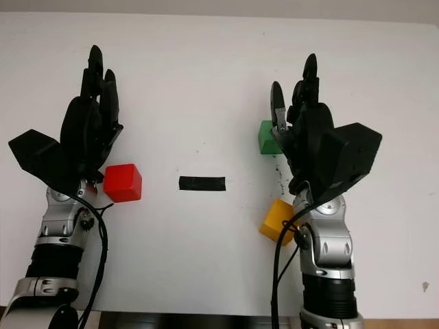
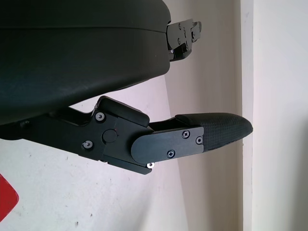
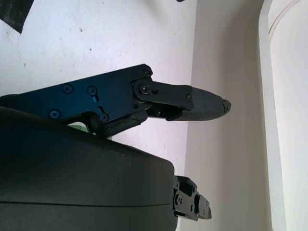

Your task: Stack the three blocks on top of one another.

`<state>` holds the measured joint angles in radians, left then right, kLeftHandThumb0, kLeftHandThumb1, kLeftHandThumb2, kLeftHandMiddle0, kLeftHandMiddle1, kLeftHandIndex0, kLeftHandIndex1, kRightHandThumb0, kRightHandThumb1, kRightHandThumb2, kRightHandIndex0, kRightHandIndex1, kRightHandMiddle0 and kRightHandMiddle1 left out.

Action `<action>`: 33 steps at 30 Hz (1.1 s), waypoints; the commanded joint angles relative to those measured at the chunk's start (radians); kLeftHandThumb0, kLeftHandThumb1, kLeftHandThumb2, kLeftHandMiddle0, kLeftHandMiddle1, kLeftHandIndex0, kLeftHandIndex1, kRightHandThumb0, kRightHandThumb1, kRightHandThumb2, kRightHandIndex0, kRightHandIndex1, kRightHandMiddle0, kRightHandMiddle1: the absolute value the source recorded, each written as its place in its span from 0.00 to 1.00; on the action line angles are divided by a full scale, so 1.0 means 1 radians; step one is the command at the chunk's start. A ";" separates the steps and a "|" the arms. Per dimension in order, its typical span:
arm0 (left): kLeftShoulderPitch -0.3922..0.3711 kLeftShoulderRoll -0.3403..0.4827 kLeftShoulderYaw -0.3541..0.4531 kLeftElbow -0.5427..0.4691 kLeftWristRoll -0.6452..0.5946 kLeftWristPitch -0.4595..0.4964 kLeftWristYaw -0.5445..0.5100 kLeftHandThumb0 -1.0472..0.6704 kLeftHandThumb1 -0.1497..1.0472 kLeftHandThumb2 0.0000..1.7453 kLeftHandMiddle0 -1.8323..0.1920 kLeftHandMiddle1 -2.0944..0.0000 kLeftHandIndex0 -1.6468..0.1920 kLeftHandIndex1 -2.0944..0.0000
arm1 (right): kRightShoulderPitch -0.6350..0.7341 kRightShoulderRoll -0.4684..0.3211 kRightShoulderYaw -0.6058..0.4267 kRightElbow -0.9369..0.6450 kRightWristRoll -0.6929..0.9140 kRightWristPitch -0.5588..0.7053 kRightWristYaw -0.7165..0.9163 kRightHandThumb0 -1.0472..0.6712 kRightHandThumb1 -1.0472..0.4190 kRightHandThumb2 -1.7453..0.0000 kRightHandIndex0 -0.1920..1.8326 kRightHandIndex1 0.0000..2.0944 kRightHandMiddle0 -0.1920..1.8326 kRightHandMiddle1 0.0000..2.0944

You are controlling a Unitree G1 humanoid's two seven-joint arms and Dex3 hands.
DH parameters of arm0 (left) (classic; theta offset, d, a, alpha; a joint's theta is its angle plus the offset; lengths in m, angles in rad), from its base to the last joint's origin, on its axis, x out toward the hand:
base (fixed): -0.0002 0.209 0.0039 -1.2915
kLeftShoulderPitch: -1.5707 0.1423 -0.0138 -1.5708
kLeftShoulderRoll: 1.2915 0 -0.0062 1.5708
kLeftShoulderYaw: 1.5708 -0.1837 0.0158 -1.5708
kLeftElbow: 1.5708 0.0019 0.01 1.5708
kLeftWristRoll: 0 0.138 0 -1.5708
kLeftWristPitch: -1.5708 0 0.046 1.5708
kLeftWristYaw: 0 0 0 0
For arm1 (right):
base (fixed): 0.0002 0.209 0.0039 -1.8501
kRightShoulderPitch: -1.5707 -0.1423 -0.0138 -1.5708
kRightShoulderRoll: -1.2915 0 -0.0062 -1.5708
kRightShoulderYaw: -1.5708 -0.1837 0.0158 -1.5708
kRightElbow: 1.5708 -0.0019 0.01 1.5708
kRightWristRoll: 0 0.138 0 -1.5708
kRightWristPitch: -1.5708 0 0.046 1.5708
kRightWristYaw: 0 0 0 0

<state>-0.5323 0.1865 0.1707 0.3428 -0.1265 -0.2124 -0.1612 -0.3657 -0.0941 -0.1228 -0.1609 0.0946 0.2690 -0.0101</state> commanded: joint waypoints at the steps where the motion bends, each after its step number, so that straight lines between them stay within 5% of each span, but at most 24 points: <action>1: 0.010 0.004 -0.001 -0.019 -0.001 0.000 0.001 0.11 1.00 0.33 1.00 0.98 1.00 0.98 | 0.000 0.003 0.000 -0.009 0.003 -0.008 0.000 0.25 0.00 0.71 0.00 0.00 0.00 0.00; 19: 0.011 0.074 0.001 -0.104 0.061 -0.009 0.013 0.13 1.00 0.29 0.98 0.97 0.97 0.97 | -0.006 -0.040 -0.002 -0.051 -0.017 0.011 0.027 0.25 0.00 0.72 0.00 0.00 0.00 0.00; 26: 0.045 0.265 -0.026 -0.244 0.283 -0.021 0.003 0.13 1.00 0.14 0.83 0.95 0.77 0.90 | -0.039 -0.106 -0.014 -0.072 -0.040 0.045 0.050 0.24 0.00 0.73 0.00 0.00 0.00 0.00; 33: 0.174 0.487 -0.010 -0.592 0.508 0.174 -0.159 0.11 0.98 0.03 0.81 0.96 0.66 0.89 | -0.061 -0.135 -0.033 -0.100 -0.026 0.087 0.068 0.25 0.00 0.74 0.00 0.00 0.00 0.00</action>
<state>-0.3869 0.6372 0.1492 -0.1755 0.3635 -0.0572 -0.2992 -0.4127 -0.2147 -0.1489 -0.2347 0.0650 0.3512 0.0536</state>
